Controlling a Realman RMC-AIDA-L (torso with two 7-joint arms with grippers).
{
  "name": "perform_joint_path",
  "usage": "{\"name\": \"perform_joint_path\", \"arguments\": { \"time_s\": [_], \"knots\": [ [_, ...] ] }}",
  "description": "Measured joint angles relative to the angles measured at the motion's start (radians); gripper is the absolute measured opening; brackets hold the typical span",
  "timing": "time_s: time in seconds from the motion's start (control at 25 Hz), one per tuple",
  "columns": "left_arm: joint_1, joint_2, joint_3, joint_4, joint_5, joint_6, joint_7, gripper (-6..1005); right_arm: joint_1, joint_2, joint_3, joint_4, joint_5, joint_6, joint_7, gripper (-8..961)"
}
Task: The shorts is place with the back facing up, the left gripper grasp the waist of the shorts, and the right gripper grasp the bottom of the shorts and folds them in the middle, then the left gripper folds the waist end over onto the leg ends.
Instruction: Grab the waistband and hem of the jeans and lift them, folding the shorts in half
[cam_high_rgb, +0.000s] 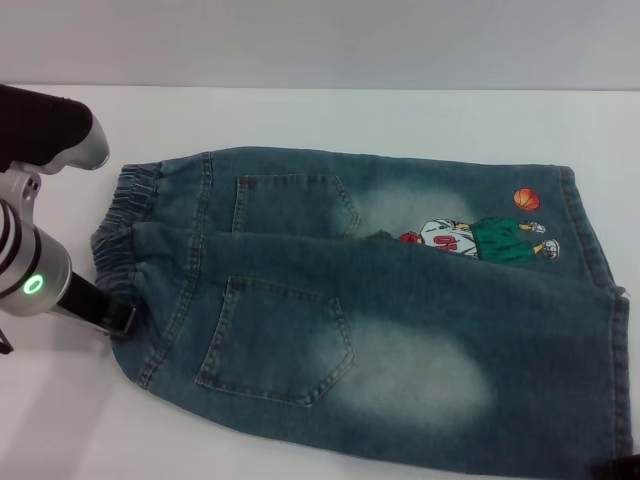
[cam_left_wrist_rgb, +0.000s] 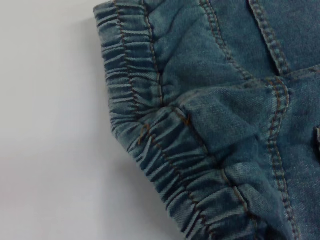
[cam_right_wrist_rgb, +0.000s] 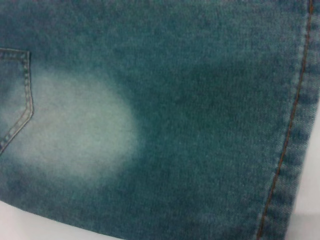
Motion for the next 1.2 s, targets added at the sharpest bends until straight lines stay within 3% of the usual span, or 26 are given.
{"name": "perform_joint_path", "arguments": {
  "time_s": [0.68,1.2],
  "knots": [
    [0.0,-0.002,0.002,0.0,-0.004,0.0,0.002,233,0.041,-0.001,-0.003,-0.039,-0.003,-0.033,-0.007,500],
    [-0.002,-0.002,-0.004,0.006,-0.012,0.006,0.014,232,0.045,-0.004,0.012,0.005,-0.006,-0.016,0.01,499]
  ]
}}
